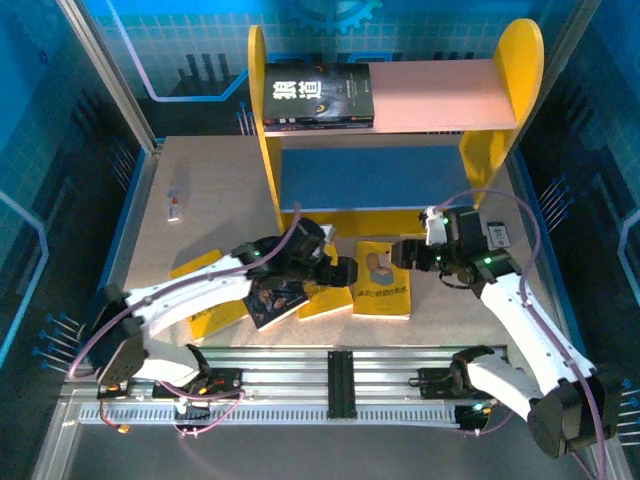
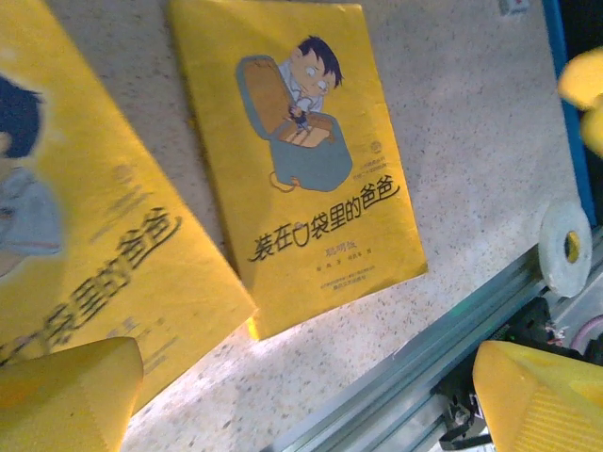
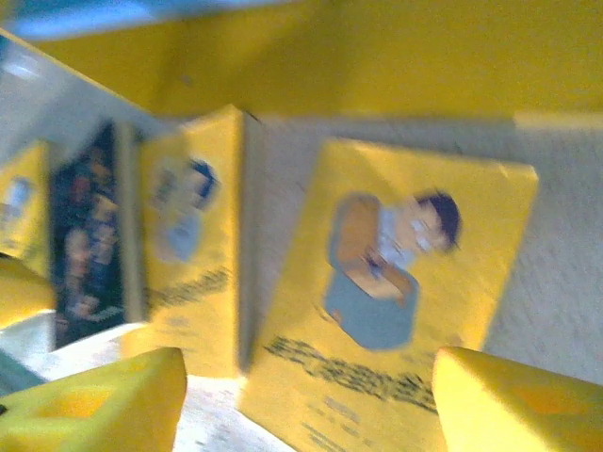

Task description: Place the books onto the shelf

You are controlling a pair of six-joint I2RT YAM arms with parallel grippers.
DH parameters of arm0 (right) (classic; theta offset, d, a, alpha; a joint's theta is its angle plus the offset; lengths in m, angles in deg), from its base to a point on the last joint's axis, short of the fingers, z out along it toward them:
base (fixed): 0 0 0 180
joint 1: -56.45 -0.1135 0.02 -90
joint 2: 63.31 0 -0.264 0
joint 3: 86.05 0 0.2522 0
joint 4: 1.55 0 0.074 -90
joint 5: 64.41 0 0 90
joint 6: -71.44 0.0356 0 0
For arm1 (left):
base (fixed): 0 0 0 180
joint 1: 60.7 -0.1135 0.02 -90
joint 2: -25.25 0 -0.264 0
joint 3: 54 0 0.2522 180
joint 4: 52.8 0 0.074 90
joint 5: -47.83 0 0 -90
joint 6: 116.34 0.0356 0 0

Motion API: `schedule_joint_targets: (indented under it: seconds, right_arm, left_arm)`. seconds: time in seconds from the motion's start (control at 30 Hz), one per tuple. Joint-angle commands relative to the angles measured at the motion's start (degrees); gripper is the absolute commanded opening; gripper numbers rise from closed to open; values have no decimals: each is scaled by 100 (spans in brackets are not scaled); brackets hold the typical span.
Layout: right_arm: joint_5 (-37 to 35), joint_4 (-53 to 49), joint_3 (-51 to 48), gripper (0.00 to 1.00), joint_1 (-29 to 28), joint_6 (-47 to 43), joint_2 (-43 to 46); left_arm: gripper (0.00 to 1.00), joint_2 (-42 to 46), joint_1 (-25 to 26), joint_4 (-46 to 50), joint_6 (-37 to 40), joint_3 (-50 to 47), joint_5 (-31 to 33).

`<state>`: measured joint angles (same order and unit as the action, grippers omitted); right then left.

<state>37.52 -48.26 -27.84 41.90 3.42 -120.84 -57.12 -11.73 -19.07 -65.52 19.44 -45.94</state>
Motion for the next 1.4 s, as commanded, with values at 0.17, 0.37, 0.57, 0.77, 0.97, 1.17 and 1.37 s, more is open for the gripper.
schedule_joint_targets:
  seconds: [0.17,0.37,0.57,0.77,0.97,1.17,1.37]
  right_arm:
    - [-1050,515,-620,62,-74,606,-476]
    - [-944,1115,-653,60,-1040,653,-540]
    - [-687,2027,-207,60,-2205,888,-1459]
    - [-490,2411,899,58,-3069,730,-3107]
    - [-98,2605,1893,55,-3450,592,-4411]
    - [49,2550,2393,54,-3529,483,-5125]
    - [199,2355,2555,52,-3618,331,-5496]
  left_arm:
    - [90,-1229,94,-511,-168,855,-256]
    - [91,-1059,13,-260,-285,468,349]
    - [91,676,-389,386,-946,-1050,1085]
    - [91,2540,-397,1616,-2108,-2189,1579]
    - [91,3477,-379,2167,-2897,-2890,1654]
    - [93,3501,-385,2060,-3191,-3317,1566]
    - [95,3348,-513,1423,-3191,-3686,1358]
